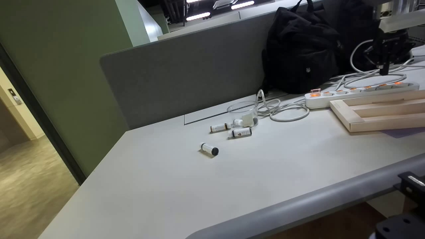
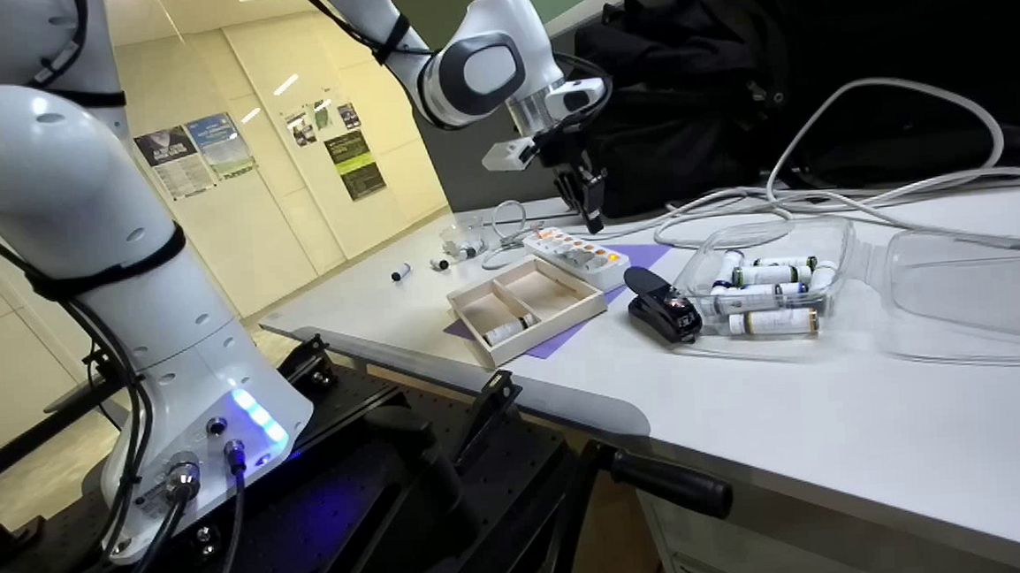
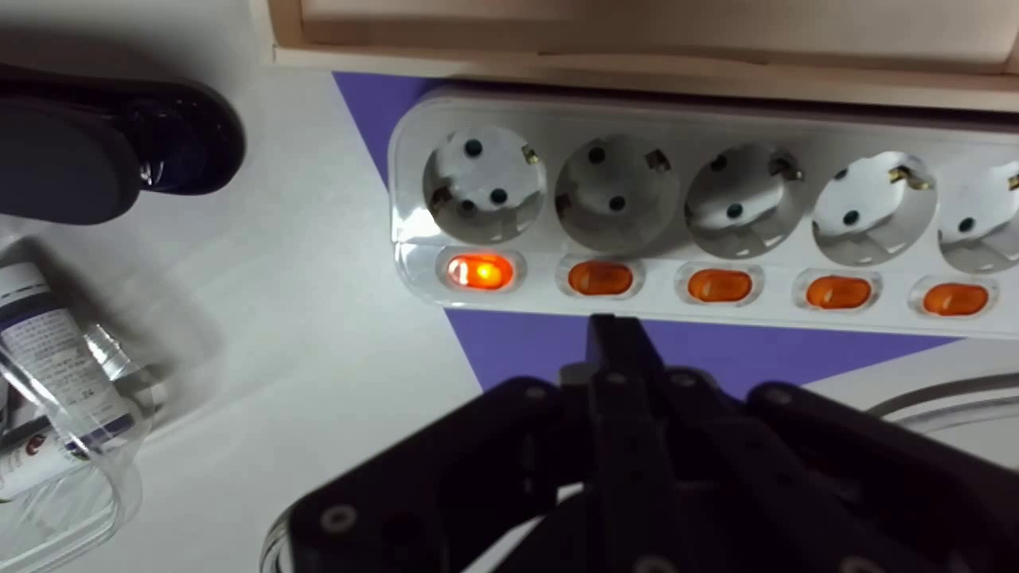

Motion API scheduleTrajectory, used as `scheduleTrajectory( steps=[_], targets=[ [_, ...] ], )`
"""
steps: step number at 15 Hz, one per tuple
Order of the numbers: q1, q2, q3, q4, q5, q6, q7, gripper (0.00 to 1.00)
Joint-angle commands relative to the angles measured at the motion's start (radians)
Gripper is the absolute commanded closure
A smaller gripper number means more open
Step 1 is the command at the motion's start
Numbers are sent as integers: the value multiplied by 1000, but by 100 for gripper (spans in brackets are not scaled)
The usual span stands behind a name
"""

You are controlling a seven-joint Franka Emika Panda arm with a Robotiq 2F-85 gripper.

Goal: Turn on the second switch from the right

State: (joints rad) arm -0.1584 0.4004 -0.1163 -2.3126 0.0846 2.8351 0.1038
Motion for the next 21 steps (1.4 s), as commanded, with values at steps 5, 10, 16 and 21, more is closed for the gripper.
scheduleTrajectory(
  steps=[5,10,16,21],
  targets=[
    [11,76,-12,52,16,24,22,100],
    [17,109,-19,69,19,22,28,100],
    [19,140,-28,74,19,30,36,100],
    [29,170,-48,76,13,29,55,100]
  ],
)
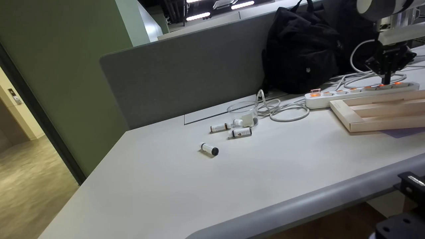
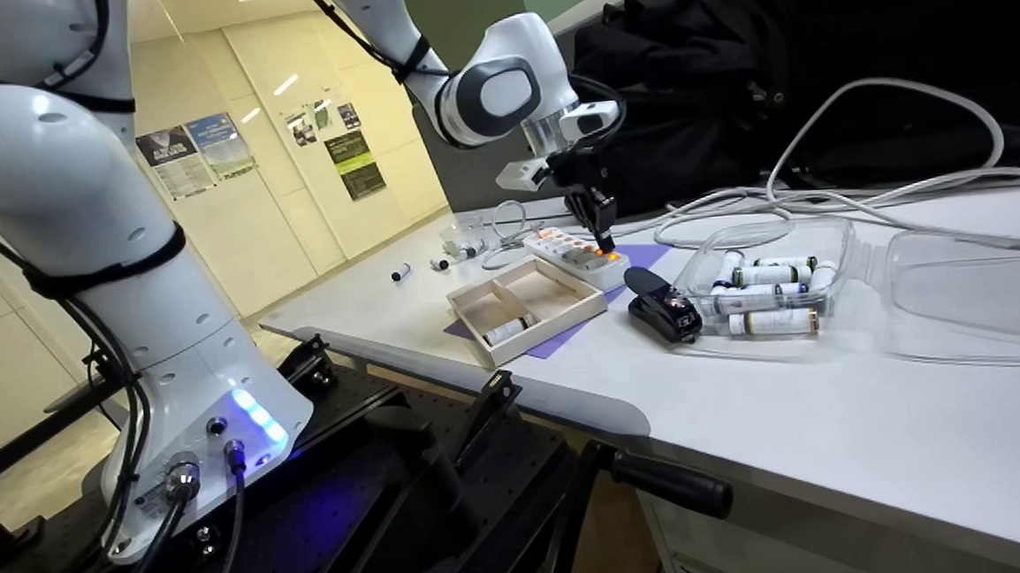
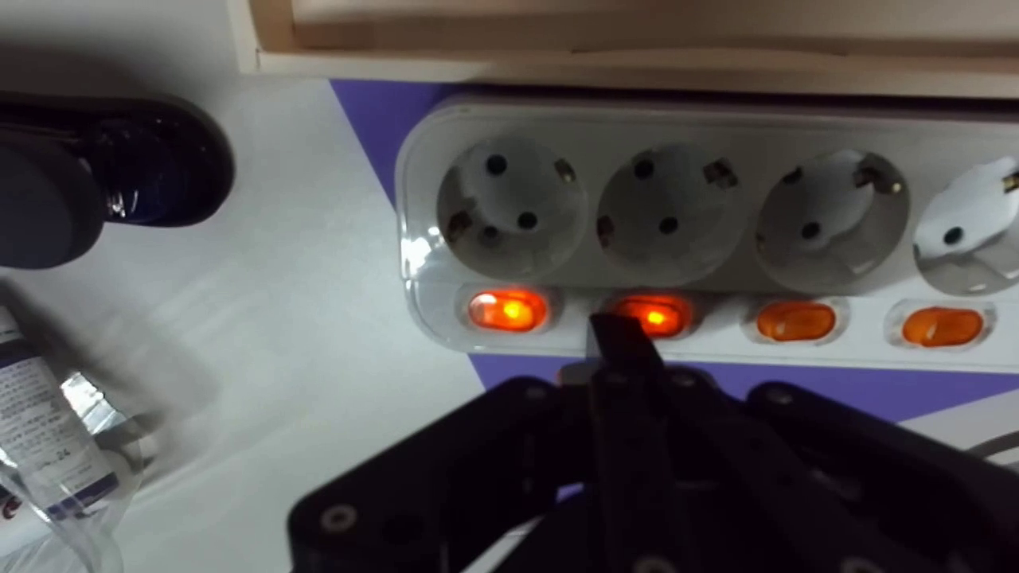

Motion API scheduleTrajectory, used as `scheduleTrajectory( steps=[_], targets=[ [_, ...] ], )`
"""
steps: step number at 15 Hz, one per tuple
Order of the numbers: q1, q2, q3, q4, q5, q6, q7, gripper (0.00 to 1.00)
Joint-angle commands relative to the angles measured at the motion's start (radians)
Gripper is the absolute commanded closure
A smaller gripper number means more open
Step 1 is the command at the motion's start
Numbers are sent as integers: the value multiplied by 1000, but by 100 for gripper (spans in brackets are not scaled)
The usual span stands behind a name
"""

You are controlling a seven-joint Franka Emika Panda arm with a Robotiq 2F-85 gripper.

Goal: Turn on the second switch from the right

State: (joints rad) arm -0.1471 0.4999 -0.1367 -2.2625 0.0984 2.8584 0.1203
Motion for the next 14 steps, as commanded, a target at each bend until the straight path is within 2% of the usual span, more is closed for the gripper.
scheduleTrajectory(
  steps=[1,4,7,8,10,13,14],
  targets=[
    [15,61,-24,32,5,-4,39,100],
    [1,-6,-11,61,18,-82,30,100],
    [6,-83,-34,123,-1,-255,37,100],
    [-3,-98,-30,149,-3,-315,20,74],
    [-20,-126,-28,195,-9,-447,-20,67],
    [-44,-139,-25,264,1,-633,-69,46],
    [-38,-138,-41,280,-26,-665,-43,38]
  ],
)
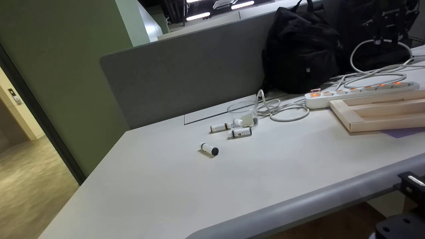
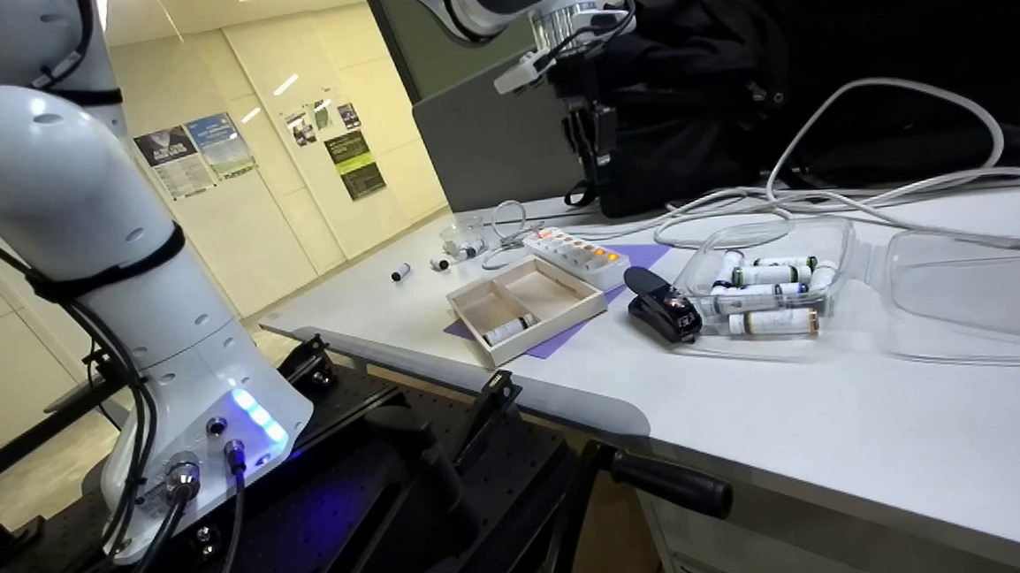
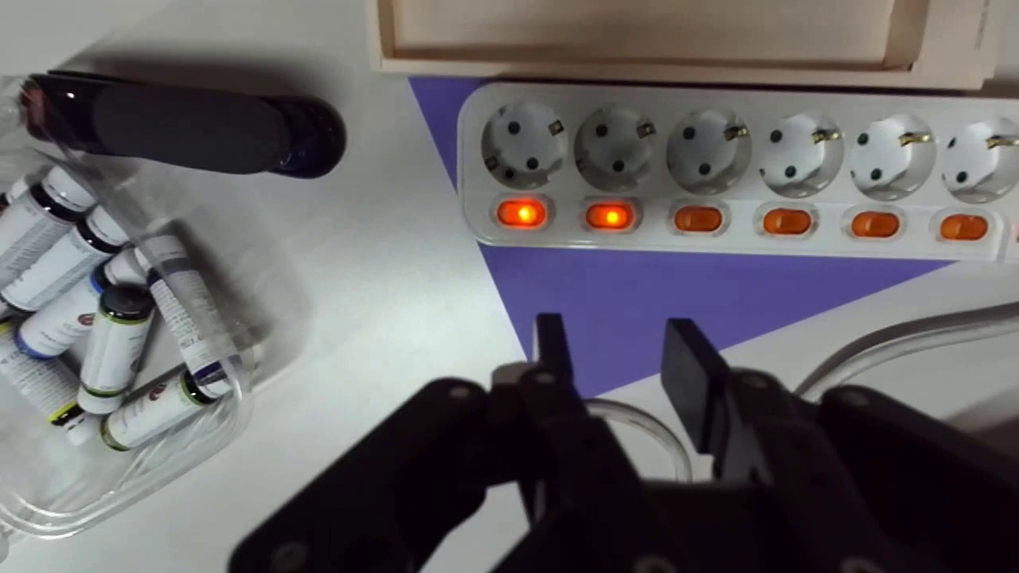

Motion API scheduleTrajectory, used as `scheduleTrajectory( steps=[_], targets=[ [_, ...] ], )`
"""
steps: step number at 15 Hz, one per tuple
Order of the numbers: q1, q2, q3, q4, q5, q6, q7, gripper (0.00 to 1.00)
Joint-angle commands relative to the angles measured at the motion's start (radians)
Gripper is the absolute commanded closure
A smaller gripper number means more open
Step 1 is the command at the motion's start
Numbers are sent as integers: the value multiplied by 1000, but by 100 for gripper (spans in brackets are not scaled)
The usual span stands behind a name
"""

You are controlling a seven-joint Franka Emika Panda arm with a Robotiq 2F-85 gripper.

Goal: Turn on the second switch from the right

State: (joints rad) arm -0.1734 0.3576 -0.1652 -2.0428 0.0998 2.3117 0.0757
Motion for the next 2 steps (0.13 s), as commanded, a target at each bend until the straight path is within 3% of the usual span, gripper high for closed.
scheduleTrajectory(
  steps=[1,2],
  targets=[
    [-9,-3,0,19,-7,-49,-2,57],
    [-13,-3,-4,32,-10,-77,-3,51]
  ],
)
